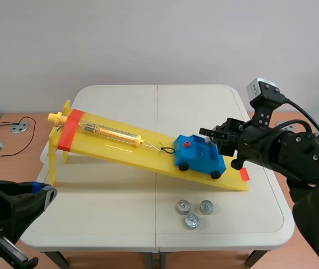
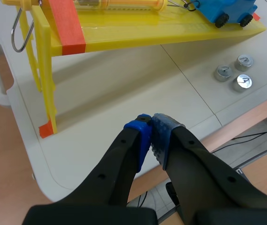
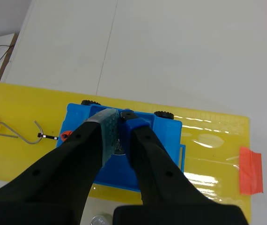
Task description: Place the four metal weights on the blue cart on the ramp.
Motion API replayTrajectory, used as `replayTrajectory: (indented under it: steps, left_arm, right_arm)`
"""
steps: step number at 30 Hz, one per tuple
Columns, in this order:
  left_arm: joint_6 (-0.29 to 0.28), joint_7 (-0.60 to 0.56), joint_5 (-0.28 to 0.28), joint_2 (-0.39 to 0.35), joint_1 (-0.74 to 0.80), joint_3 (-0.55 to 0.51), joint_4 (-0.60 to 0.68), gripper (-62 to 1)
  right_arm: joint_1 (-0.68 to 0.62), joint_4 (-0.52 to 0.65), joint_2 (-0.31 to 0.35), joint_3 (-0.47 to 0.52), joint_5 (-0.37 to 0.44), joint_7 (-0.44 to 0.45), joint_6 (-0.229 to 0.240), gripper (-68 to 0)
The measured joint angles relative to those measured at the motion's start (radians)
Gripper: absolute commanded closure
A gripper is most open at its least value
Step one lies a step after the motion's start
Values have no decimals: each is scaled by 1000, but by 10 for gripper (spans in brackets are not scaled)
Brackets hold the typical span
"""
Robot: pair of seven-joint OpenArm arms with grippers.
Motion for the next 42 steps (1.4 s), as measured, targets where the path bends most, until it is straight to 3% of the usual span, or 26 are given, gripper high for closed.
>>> replayTrajectory:
  steps: [15,31,35,39,42]
  left_arm:
    - [0,0,0,0,0,0,0,-27]
    - [0,0,0,0,0,0,0,-27]
    - [0,0,0,0,0,0,0,-27]
    - [0,0,0,0,0,0,0,-27]
    - [0,0,0,0,0,0,0,-27]
  right_arm:
    - [38,-96,-38,0,-15,4,0,-6]
    - [38,-98,-38,0,-34,34,-23,-9]
    - [38,-98,-38,0,-34,34,-27,-94]
    - [38,-98,-38,0,-37,42,-27,-109]
    - [38,-98,-38,0,-49,56,-27,-215]
